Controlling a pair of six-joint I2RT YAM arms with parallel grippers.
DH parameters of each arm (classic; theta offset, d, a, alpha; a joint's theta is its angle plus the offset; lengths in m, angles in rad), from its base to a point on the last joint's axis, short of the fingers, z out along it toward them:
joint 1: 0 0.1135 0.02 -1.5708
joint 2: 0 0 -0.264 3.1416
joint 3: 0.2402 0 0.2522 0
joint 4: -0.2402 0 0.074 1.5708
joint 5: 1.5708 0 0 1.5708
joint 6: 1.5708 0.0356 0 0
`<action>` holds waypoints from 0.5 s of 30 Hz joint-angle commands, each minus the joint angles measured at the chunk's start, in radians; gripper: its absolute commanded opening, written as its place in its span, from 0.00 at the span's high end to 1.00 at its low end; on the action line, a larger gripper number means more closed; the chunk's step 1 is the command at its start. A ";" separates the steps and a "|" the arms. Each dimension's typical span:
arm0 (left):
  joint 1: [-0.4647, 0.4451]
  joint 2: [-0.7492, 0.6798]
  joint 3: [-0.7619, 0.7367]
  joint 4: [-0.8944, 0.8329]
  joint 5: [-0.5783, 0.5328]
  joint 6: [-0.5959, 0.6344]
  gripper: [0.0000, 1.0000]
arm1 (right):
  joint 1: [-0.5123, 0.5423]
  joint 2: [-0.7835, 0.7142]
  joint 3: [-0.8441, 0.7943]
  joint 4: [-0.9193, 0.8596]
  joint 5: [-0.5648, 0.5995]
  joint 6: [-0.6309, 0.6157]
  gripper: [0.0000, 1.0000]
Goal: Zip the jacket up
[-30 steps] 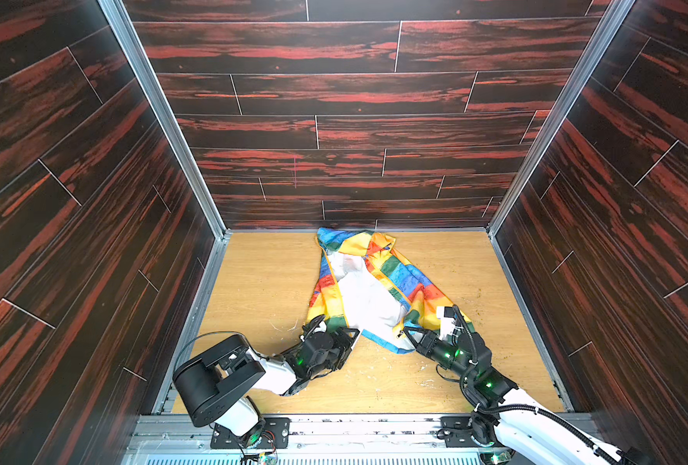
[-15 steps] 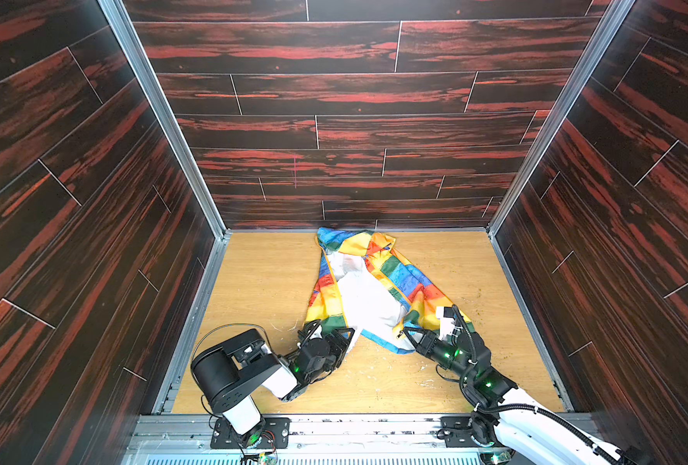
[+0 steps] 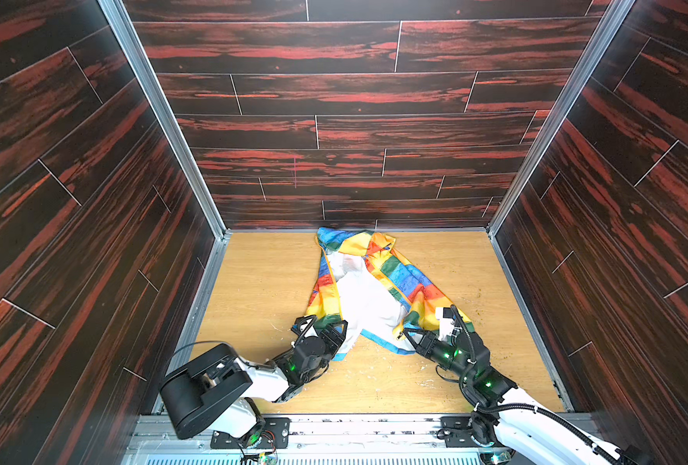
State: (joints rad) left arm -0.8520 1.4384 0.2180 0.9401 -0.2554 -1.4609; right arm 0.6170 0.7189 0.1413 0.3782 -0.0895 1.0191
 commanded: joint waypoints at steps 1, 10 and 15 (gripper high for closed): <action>-0.003 -0.003 0.021 -0.088 -0.034 0.027 0.31 | 0.002 0.006 0.029 0.015 0.000 -0.002 1.00; -0.003 0.068 0.020 -0.036 -0.010 0.002 0.53 | 0.003 -0.009 0.025 0.004 0.004 -0.001 1.00; -0.003 0.110 0.042 -0.013 0.018 0.009 0.57 | 0.001 -0.017 0.021 0.001 0.005 0.000 1.00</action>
State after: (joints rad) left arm -0.8520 1.5272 0.2329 0.9028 -0.2466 -1.4544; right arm 0.6170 0.7189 0.1413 0.3775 -0.0895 1.0195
